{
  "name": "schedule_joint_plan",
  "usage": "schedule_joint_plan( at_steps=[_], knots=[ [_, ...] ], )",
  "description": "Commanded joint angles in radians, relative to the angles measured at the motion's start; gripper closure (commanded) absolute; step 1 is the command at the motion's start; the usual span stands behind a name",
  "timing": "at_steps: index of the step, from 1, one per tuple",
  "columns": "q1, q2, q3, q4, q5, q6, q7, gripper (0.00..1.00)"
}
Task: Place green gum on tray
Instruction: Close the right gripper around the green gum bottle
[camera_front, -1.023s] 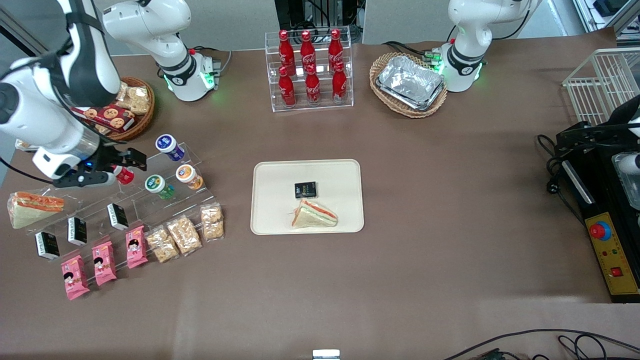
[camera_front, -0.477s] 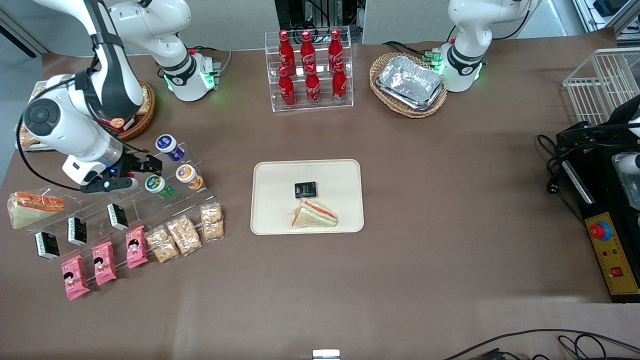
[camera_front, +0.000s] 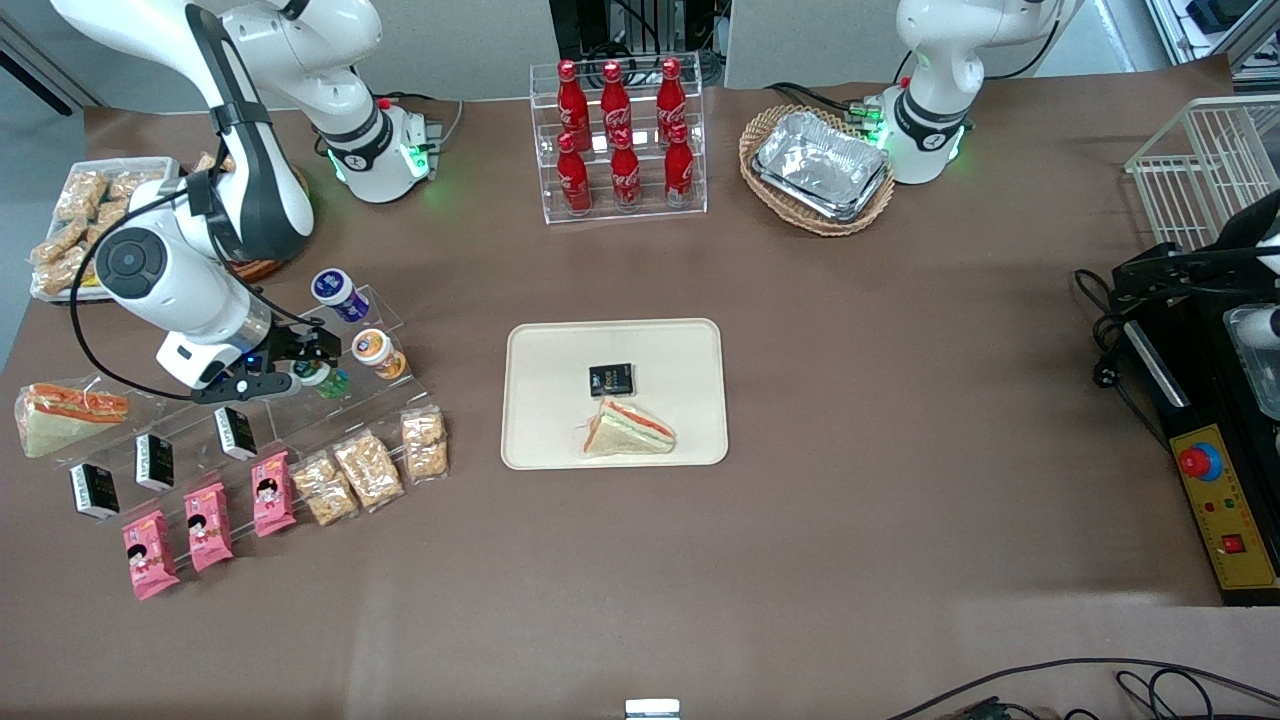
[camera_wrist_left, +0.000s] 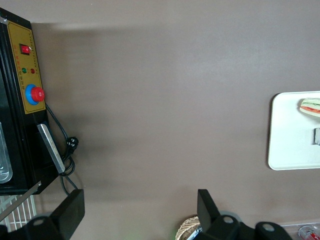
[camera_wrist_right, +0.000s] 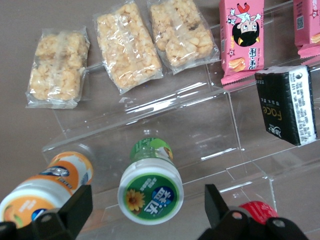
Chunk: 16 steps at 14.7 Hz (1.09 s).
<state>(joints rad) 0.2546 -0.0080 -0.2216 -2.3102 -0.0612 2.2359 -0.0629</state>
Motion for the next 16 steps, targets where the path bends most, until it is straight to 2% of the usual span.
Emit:
schedule_joint_plan(
  at_steps=[1,8,9,10,14,16],
  knots=[
    [-0.001,-0.003,-0.002,-0.018,-0.025,0.039,-0.002,0.0],
    [-0.001,0.005,-0.002,-0.057,-0.025,0.08,-0.002,0.0],
    [-0.001,0.005,-0.002,-0.058,-0.025,0.08,-0.002,0.05],
    [-0.001,0.006,-0.002,-0.057,-0.025,0.08,-0.003,0.14],
    [-0.003,0.005,-0.002,-0.057,-0.025,0.08,-0.005,0.28],
    [-0.003,0.003,-0.002,-0.054,-0.025,0.08,-0.005,0.38]
  ],
)
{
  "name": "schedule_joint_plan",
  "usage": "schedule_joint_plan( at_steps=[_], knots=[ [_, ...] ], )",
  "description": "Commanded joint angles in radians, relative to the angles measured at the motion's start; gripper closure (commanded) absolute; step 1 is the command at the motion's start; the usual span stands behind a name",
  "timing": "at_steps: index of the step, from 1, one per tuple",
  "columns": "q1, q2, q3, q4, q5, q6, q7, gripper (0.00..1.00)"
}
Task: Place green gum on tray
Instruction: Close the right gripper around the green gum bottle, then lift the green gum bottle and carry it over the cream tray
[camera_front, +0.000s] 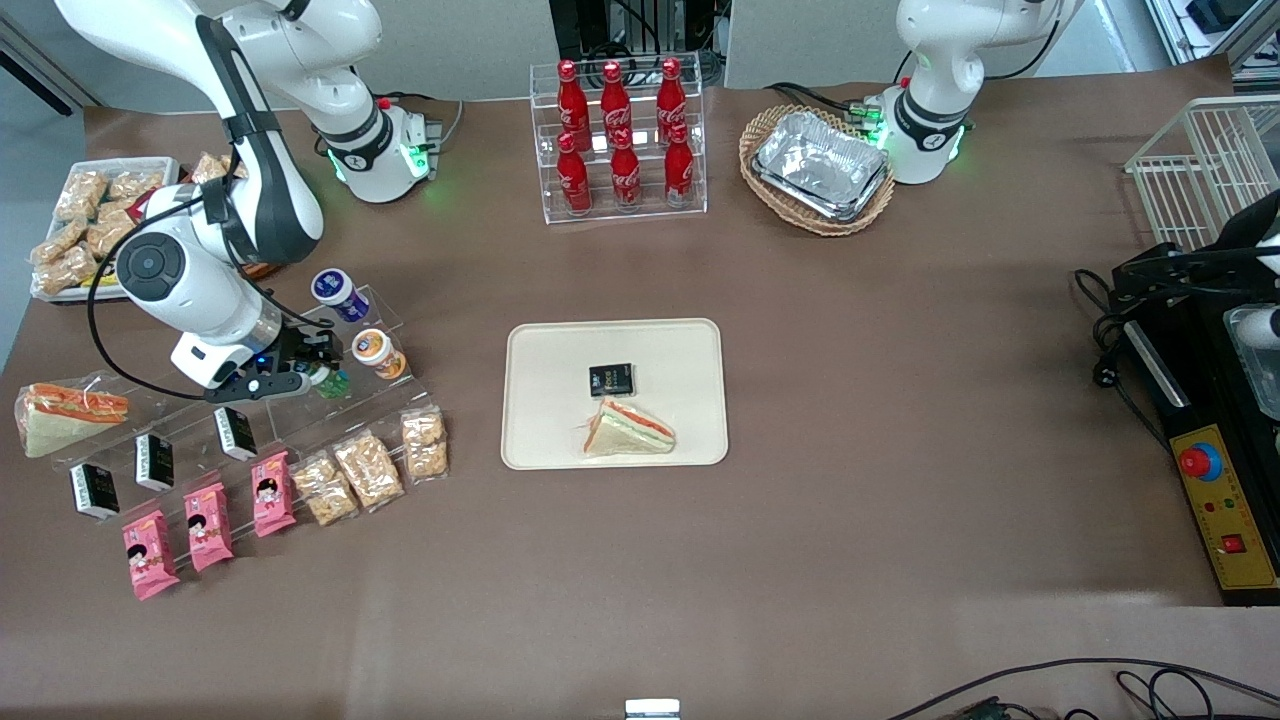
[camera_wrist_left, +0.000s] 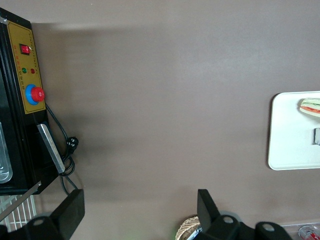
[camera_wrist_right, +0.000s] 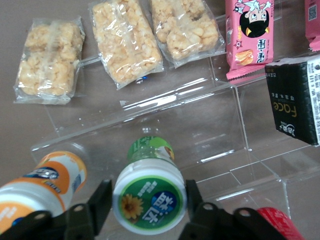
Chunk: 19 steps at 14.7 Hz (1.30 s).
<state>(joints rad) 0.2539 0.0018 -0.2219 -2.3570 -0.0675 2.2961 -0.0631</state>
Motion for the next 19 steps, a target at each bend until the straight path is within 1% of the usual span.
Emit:
schedule_joint_plan(
  at_steps=[1,2,3,4,6,8,11,14,17,19],
  knots=[
    [-0.004,-0.006,-0.004,-0.004,-0.02,0.019,-0.017,0.44],
    [-0.008,-0.009,-0.007,0.001,-0.018,0.017,-0.053,0.49],
    [-0.011,-0.009,-0.011,0.019,-0.017,0.01,-0.081,0.51],
    [-0.015,-0.008,-0.02,0.047,-0.015,-0.003,-0.102,0.51],
    [-0.019,-0.006,-0.031,0.111,-0.005,-0.085,-0.145,0.51],
    [-0.024,-0.006,-0.031,0.204,-0.002,-0.212,-0.155,0.51],
    [-0.021,-0.006,-0.03,0.379,0.002,-0.456,-0.156,0.51],
    [-0.018,-0.006,-0.025,0.549,0.003,-0.651,-0.155,0.51],
    [-0.015,-0.003,-0.022,0.695,0.043,-0.795,-0.155,0.51],
    [-0.001,-0.011,-0.016,0.697,0.098,-0.826,-0.115,0.51]
  ],
)
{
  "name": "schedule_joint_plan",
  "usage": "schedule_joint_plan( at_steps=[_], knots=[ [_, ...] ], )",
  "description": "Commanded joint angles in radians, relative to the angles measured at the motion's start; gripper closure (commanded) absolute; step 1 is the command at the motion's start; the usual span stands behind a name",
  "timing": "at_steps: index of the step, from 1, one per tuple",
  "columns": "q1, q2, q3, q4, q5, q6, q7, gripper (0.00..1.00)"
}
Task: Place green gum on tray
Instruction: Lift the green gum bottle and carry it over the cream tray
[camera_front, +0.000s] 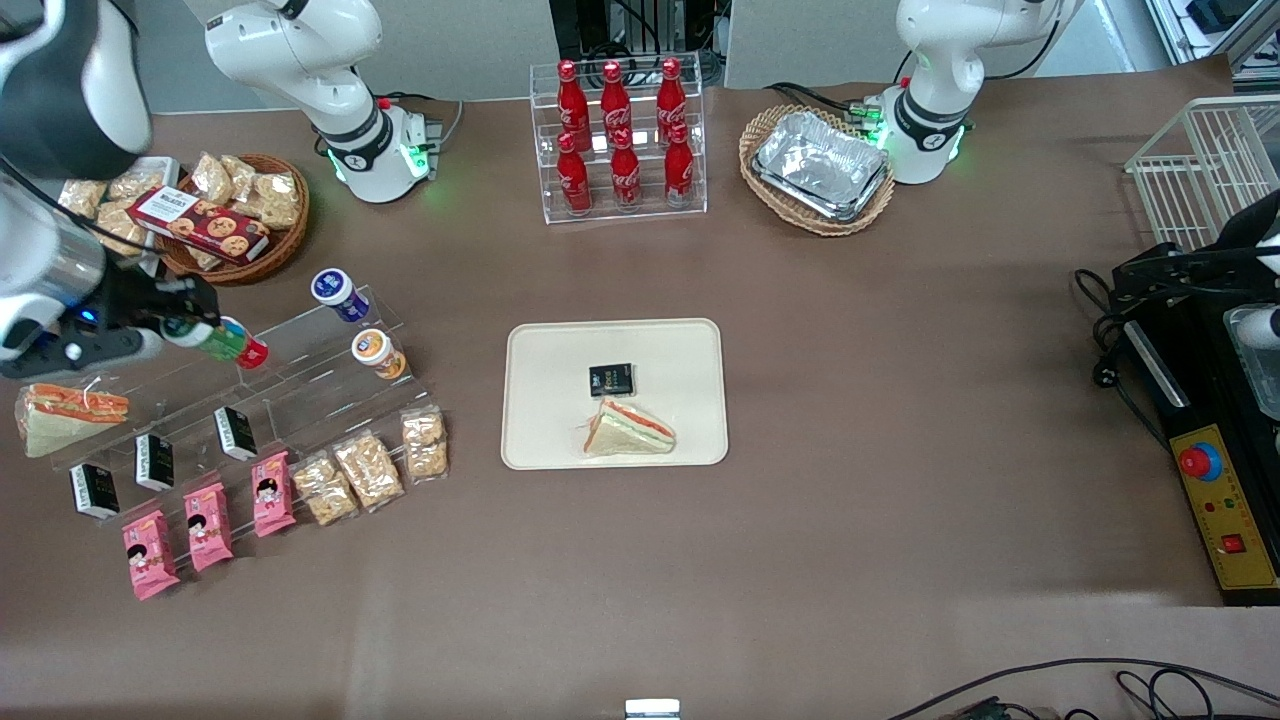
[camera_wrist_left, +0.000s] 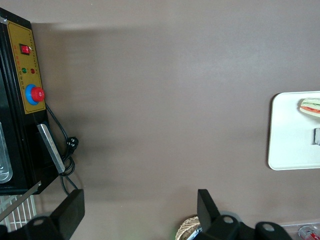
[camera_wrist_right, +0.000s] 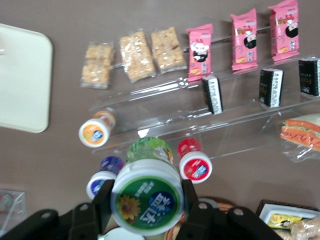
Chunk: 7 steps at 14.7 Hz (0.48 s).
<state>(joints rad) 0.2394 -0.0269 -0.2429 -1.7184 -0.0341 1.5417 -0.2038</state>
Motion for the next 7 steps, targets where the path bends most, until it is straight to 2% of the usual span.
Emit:
schedule_joint_plan(
  at_steps=[1,6,7],
  knots=[
    [0.036,0.021,0.028,0.06,0.071,-0.081,0.093,0.51],
    [0.049,0.085,0.241,0.048,0.076,-0.017,0.407,0.51],
    [0.049,0.102,0.275,0.027,0.1,0.01,0.452,0.51]
  ],
)
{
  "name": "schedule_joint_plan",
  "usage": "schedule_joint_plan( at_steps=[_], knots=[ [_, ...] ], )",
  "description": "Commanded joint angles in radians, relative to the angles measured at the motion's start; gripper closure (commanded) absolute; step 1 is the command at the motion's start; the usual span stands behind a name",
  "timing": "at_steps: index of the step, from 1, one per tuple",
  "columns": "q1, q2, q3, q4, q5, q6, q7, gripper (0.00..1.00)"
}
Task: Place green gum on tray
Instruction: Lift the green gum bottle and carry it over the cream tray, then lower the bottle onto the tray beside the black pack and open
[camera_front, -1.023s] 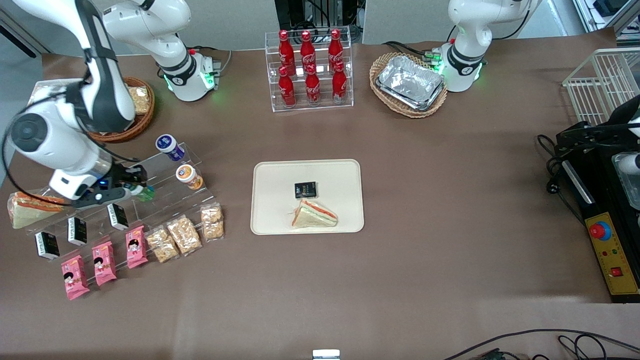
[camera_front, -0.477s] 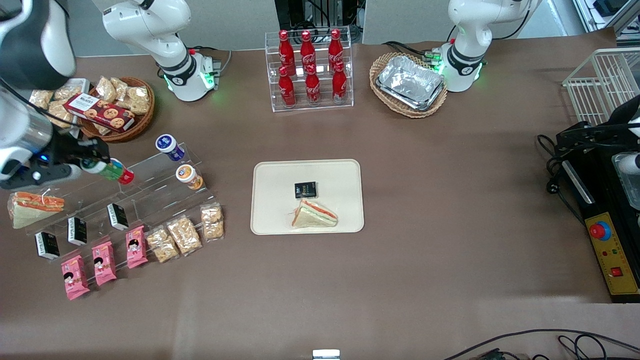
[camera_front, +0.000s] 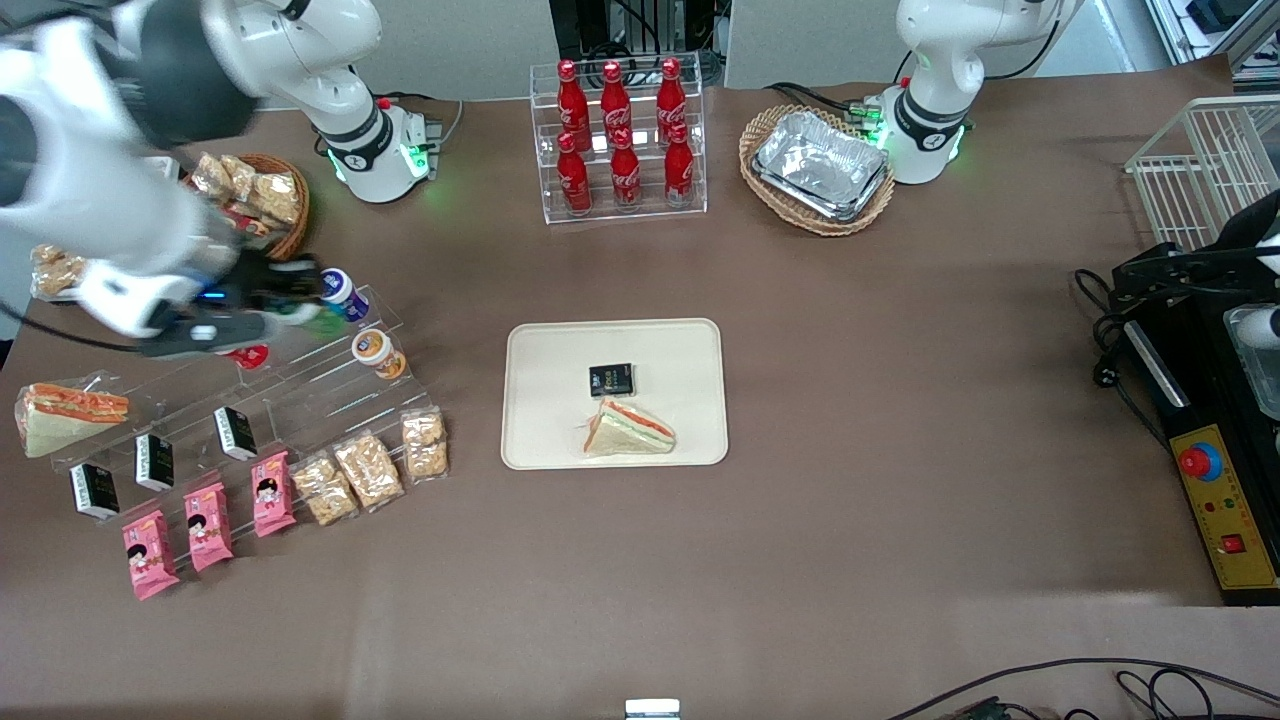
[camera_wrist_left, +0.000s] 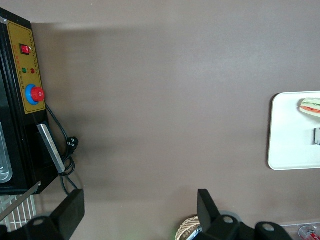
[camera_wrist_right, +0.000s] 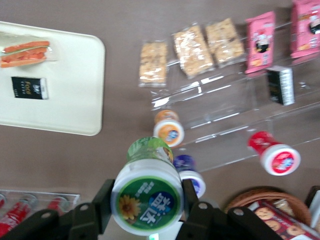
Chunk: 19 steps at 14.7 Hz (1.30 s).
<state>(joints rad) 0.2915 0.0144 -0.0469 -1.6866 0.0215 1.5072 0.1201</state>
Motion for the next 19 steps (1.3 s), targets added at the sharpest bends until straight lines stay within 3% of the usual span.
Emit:
schedule_joint_plan(
  at_steps=[1,4,8,14,19],
  knots=[
    [-0.003,0.07,0.1,-0.031,0.073,0.089,0.172,0.51],
    [0.027,0.108,0.15,-0.1,0.086,0.22,0.291,0.51],
    [0.118,0.177,0.148,-0.157,0.083,0.372,0.409,0.51],
    [0.179,0.246,0.148,-0.318,0.074,0.66,0.461,0.51],
    [0.209,0.311,0.147,-0.338,0.039,0.754,0.484,0.5]
  ],
)
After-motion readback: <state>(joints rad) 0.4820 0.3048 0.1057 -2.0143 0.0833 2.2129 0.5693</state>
